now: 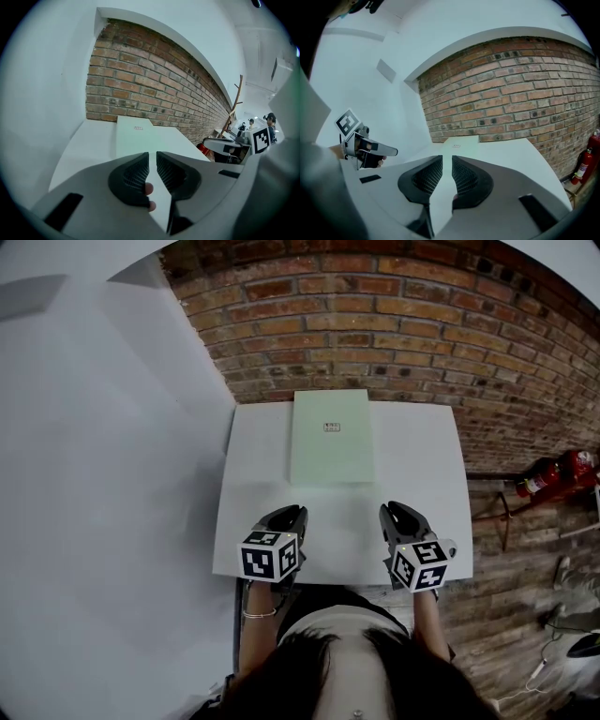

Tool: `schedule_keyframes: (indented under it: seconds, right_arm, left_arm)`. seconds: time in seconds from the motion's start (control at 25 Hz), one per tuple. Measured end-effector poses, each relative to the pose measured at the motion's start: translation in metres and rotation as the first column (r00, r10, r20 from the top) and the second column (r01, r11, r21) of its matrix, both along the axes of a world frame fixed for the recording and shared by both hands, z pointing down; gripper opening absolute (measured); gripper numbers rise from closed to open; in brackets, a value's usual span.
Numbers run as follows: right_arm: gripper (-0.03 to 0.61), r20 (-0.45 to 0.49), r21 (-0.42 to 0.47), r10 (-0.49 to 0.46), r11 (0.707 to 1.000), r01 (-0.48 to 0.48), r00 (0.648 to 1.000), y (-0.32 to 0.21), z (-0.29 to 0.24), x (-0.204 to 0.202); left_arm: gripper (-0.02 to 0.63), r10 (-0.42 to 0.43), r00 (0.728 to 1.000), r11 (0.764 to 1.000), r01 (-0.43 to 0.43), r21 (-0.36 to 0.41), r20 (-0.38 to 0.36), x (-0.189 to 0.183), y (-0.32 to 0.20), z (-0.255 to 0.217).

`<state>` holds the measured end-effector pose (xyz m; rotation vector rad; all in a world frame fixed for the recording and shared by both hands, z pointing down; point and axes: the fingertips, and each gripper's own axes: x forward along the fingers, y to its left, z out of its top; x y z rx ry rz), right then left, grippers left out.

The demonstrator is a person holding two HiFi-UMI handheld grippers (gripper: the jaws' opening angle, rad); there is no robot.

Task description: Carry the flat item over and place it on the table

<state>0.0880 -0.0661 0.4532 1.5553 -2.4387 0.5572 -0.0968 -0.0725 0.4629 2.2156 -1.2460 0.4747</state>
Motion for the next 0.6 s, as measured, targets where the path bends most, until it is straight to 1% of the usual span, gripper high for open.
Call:
schedule_keyframes:
  seconds: [0.28,0.6]
  right_arm:
    - [0.077,-0.008,0.009,-0.022,1.000,0.022,1.000,0.016,0.000,0.005]
    - [0.069,-0.008,0.027,-0.032,0.999,0.032,0.999,0.033,-0.008,0.018]
  left_arm:
    - [0.035,-0.025,0.999,0.999,0.024,0.031,0.032,0.005,0.018,-0.001]
    - [0.024,-0.031,0.999,0.998,0.029,0.058,0.033,0.022,0.036,-0.013]
